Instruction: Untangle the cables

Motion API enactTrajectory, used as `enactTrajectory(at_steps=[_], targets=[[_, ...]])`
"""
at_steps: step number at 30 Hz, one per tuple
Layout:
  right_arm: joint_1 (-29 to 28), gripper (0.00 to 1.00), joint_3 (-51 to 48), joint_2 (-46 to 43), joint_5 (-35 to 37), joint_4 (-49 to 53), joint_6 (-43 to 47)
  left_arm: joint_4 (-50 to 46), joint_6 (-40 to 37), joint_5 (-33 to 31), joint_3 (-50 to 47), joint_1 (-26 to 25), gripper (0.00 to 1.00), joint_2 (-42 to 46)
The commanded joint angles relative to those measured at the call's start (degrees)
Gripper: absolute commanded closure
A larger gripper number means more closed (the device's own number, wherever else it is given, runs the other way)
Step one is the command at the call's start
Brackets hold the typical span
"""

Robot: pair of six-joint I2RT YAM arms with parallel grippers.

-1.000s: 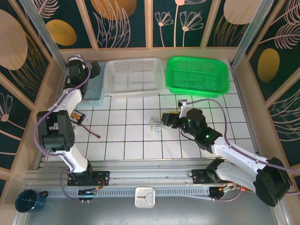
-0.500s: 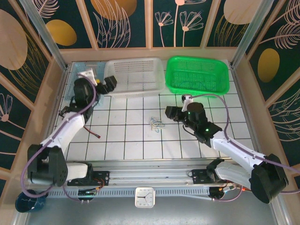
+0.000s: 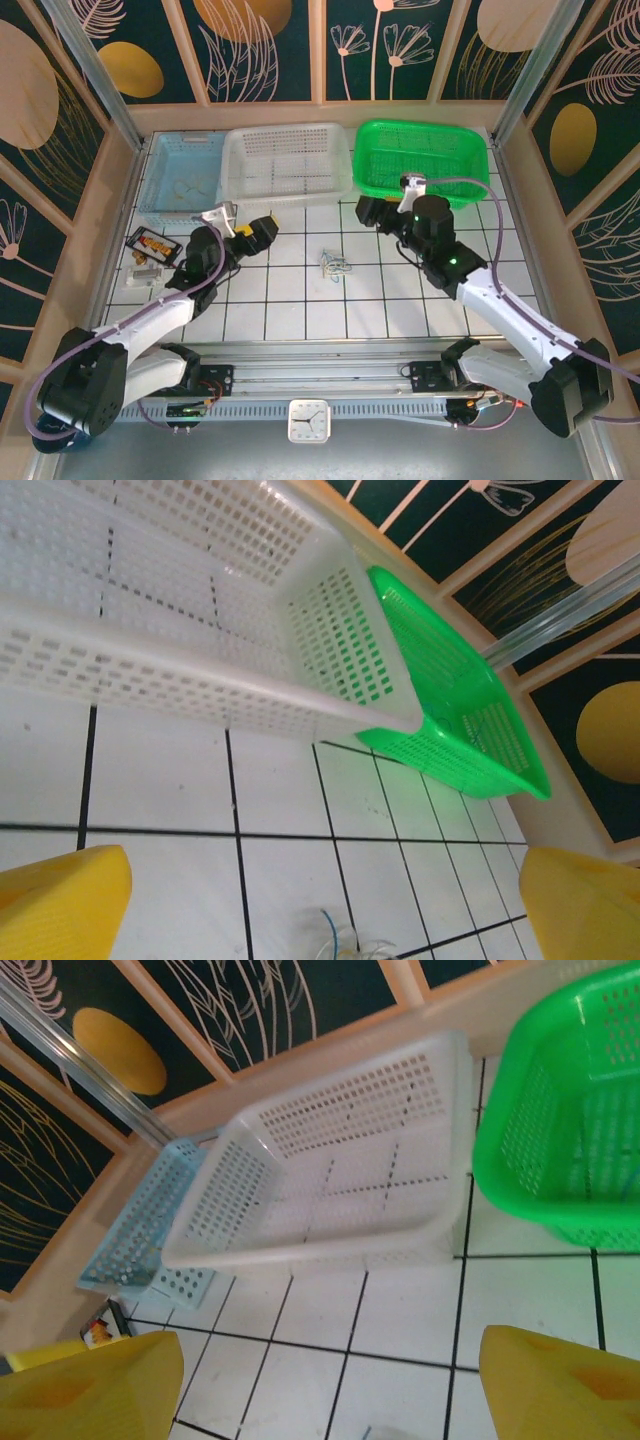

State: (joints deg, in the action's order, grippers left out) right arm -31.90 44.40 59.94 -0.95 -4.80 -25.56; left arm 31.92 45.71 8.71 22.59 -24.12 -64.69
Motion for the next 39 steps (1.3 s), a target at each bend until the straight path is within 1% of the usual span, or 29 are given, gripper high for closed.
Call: enactTrajectory(at_steps=[1, 4, 8, 13, 16, 23, 30, 38, 39], targets=[[0.2, 0.23, 2.8, 3.8, -1.4, 4.7, 2.7, 7.0, 3.4, -2.1, -1.8, -2.4, 0.01, -2.5], [-0.4, 0.29, 4.7, 8.5, -2.9, 7.6, 2.8, 8.2, 3.8, -3.3, -1.9, -4.4, 0.01, -5.2], [-3.6, 0.32, 5.5, 13.6, -2.1, 9.5, 2.6, 10.3, 4.7, -4.1, -2.9, -5.2, 0.01, -6.8], [-6.5, 0.36, 6.4, 20.4, -2.2, 10.6, 2.9, 9.7, 4.1, -4.8, -3.2, -5.3, 0.01, -6.8], [-8.6, 0.36, 7.2, 23.2, -2.2, 10.5, 3.5, 9.3, 3.9, -5.2, -3.4, -5.3, 0.01, -6.6], [-12.2, 0.38, 8.4, 25.8, -2.3, 9.6, 3.9, 10.0, 4.2, -5.3, -4.4, -5.3, 0.01, -6.4], [-13.9, 0.39, 8.4, 28.4, -1.4, 9.9, 4.0, 10.0, 3.9, -5.3, -4.7, -5.3, 0.01, -5.9], [-14.0, 0.49, 9.2, 30.8, 1.6, 10.4, 4.4, 9.6, 3.4, -4.9, -4.1, -5.3, 0.01, -5.6], [-14.0, 0.52, 9.4, 31.2, 1.7, 10.2, 4.5, 9.5, 3.3, -4.8, -4.0, -5.3, 0.01, -5.6]])
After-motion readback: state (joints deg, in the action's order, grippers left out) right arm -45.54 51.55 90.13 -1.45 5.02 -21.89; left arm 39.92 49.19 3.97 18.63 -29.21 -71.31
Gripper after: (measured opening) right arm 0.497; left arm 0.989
